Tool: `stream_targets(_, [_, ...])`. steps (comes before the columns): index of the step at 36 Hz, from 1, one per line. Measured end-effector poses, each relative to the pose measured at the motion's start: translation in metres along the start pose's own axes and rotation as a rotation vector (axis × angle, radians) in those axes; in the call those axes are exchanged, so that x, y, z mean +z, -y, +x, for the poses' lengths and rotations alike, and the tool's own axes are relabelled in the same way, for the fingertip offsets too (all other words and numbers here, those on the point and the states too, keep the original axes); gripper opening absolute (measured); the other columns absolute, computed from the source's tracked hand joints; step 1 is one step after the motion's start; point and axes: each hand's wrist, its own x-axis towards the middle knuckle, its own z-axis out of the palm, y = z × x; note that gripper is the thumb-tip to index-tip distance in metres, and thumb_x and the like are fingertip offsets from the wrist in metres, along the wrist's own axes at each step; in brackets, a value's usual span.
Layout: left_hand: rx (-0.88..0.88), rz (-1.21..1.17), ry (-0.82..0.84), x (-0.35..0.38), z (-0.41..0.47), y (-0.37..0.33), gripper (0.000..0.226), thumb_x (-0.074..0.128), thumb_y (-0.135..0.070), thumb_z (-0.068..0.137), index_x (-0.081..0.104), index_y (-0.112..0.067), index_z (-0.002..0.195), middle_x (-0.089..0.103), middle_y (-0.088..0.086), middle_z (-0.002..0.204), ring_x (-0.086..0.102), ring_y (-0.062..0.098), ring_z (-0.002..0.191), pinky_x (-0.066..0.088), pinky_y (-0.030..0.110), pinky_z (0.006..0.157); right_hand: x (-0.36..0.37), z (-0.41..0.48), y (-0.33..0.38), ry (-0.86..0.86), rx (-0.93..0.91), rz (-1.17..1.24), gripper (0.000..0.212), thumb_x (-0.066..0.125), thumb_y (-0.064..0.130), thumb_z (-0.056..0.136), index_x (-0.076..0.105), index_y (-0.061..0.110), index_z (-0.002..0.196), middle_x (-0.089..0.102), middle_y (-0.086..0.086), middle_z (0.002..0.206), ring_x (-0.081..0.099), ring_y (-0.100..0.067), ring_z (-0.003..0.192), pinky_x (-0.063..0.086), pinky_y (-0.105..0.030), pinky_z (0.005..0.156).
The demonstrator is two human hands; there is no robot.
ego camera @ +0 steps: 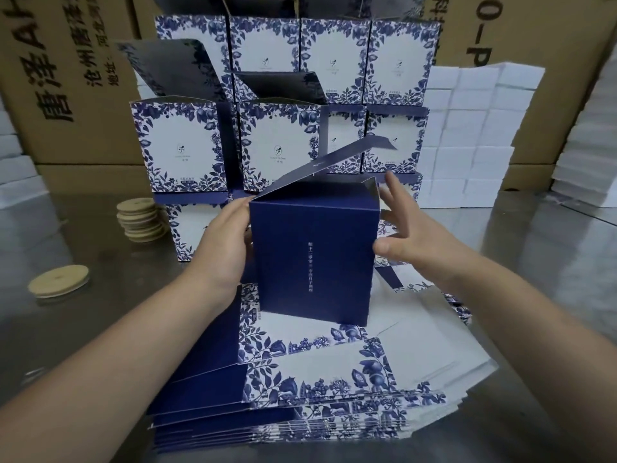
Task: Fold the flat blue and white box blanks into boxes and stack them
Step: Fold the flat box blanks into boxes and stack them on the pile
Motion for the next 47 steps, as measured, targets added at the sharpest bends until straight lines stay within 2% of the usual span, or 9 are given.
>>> stream_targets(9, [-0.046, 0.054, -0.081, 0.003, 0.0, 0.004, 0.029, 0.039, -0.027, 0.095, 0.067, -0.019, 0.092, 0.068, -0.009, 0.066, 0.058, 0.001, 0.049, 0.038, 0.011, 0.038, 0.002, 0.0, 0.004, 0.085, 0.008, -0.059, 0.118, 0.067, 0.089, 0.025, -0.005, 0.074, 0.117, 0.008, 0.033, 0.14, 0.022, 0.005, 0.134, 0.025, -0.026, 0.107])
stream_targets(14, [-0.046, 0.123, -0.097, 0.001, 0.002, 0.006, 0.031, 0.041, -0.034, 0.095, 0.068, -0.022, 0.084, 0.068, -0.013, 0.066, 0.058, -0.002, 0.051, 0.038, 0.01, 0.039, 0.0, 0.002, 0.004, 0.092, 0.026, -0.073, 0.142, 0.071, 0.085, 0.024, -0.01, 0.058, 0.137, 0.011, 0.032, 0.14, 0.027, 0.003, 0.129, 0.028, -0.023, 0.1])
stream_targets(22, [-0.14, 0.183, -0.102, -0.002, 0.008, 0.021, 0.044, 0.041, -0.05, 0.094, 0.071, -0.025, 0.074, 0.072, -0.009, 0.075, 0.063, 0.003, 0.061, 0.049, 0.029, 0.061, -0.003, 0.0, 0.005, 0.011, 0.042, -0.01, 0.122, 0.069, 0.06, 0.043, -0.001, 0.053, 0.142, 0.02, 0.016, 0.15, 0.038, -0.005, 0.127, 0.039, -0.028, 0.094])
stream_targets(26, [-0.193, 0.171, -0.021, 0.0, 0.008, 0.031, 0.041, 0.033, -0.037, 0.101, 0.066, -0.019, 0.086, 0.073, -0.004, 0.079, 0.067, 0.007, 0.068, 0.055, 0.02, 0.064, -0.015, 0.001, 0.005, -0.052, 0.054, 0.101, 0.126, 0.069, 0.054, 0.042, 0.002, 0.043, 0.147, 0.023, 0.005, 0.155, 0.042, -0.017, 0.132, 0.04, -0.042, 0.104])
stream_targets(29, [-0.119, 0.423, 0.106, -0.002, 0.006, 0.036, 0.026, 0.041, -0.027, 0.098, 0.065, -0.025, 0.089, 0.068, 0.0, 0.105, 0.061, 0.017, 0.102, 0.045, 0.033, 0.096, -0.025, 0.001, 0.004, -0.074, 0.061, 0.115, 0.128, 0.069, 0.054, 0.042, 0.001, 0.039, 0.149, 0.029, 0.011, 0.148, 0.052, -0.004, 0.119, 0.045, -0.027, 0.095])
stream_targets(34, [-0.036, 0.779, 0.335, 0.003, -0.005, 0.033, 0.015, 0.048, -0.029, 0.095, 0.06, -0.03, 0.105, 0.059, -0.019, 0.1, 0.052, 0.003, 0.098, 0.035, 0.011, 0.076, -0.041, 0.005, -0.001, -0.195, 0.102, 0.093, 0.115, 0.072, 0.047, 0.052, 0.005, 0.045, 0.147, 0.038, 0.037, 0.114, 0.05, 0.026, 0.085, 0.043, -0.026, 0.083])
stream_targets(36, [-0.034, 0.841, 0.4, 0.005, -0.008, 0.033, 0.028, 0.05, -0.038, 0.092, 0.058, -0.03, 0.117, 0.058, -0.015, 0.111, 0.053, 0.005, 0.101, 0.037, 0.018, 0.085, -0.045, 0.005, 0.0, -0.247, 0.096, 0.099, 0.104, 0.07, 0.048, 0.056, 0.013, 0.05, 0.143, 0.046, 0.035, 0.121, 0.055, 0.017, 0.095, 0.043, -0.032, 0.086])
stream_targets(40, [0.003, 0.972, 0.453, 0.009, -0.013, 0.029, 0.047, 0.048, -0.047, 0.09, 0.047, -0.03, 0.134, 0.046, -0.015, 0.13, 0.048, 0.004, 0.1, 0.038, 0.023, 0.088, -0.051, 0.007, 0.002, -0.427, 0.121, 0.166, 0.134, 0.083, 0.054, 0.051, -0.003, 0.031, 0.151, 0.027, 0.009, 0.153, 0.046, -0.009, 0.124, 0.038, -0.037, 0.102])
stream_targets(47, [0.135, 1.075, 0.355, 0.013, 0.007, 0.014, 0.044, 0.047, -0.037, 0.095, 0.045, -0.027, 0.137, 0.044, -0.008, 0.14, 0.046, 0.012, 0.119, 0.029, 0.017, 0.086, -0.043, 0.009, -0.003, -0.716, 0.143, 0.056, 0.118, 0.075, 0.054, 0.067, -0.006, 0.031, 0.15, 0.009, 0.006, 0.158, 0.021, -0.014, 0.141, 0.023, -0.03, 0.104])
